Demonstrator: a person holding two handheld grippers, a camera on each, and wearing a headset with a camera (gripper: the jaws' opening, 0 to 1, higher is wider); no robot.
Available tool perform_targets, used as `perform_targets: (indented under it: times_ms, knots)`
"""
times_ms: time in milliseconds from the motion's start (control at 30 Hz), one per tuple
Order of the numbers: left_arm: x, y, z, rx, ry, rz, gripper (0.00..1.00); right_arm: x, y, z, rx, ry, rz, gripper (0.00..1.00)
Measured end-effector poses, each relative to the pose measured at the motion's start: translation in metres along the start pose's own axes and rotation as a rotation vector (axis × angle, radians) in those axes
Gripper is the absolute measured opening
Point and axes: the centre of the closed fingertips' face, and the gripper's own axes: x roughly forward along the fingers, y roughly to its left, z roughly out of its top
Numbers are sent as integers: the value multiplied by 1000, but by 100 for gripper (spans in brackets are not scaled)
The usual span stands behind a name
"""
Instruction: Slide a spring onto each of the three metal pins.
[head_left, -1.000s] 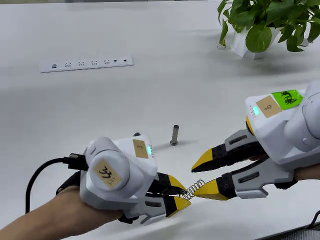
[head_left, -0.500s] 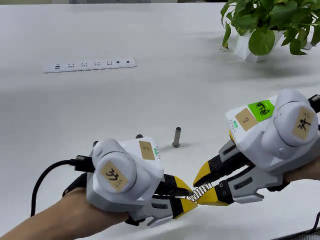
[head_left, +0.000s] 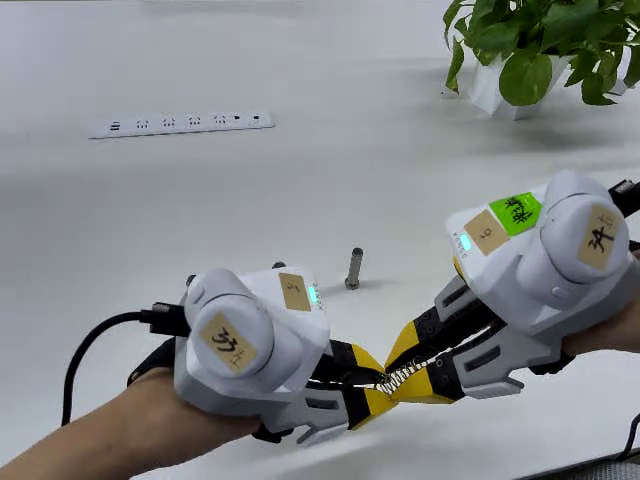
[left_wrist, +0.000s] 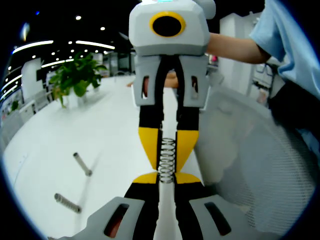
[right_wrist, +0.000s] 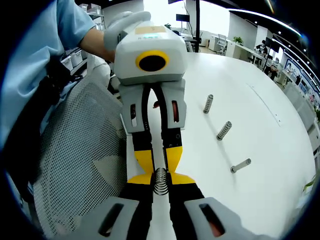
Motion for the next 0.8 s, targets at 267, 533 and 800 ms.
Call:
perform_targets:
  times_ms: [267,533,800]
  knots:
    - [-1,-1,-1,3,-11,9,10,0,2,1,4,4,11,12]
    - [-4,0,-2,-27,-29,33,11,2,1,4,-12,14,23,12]
    - [-17,7,-5,-92,-65,98,26,3,0,8,-31,16,33,12]
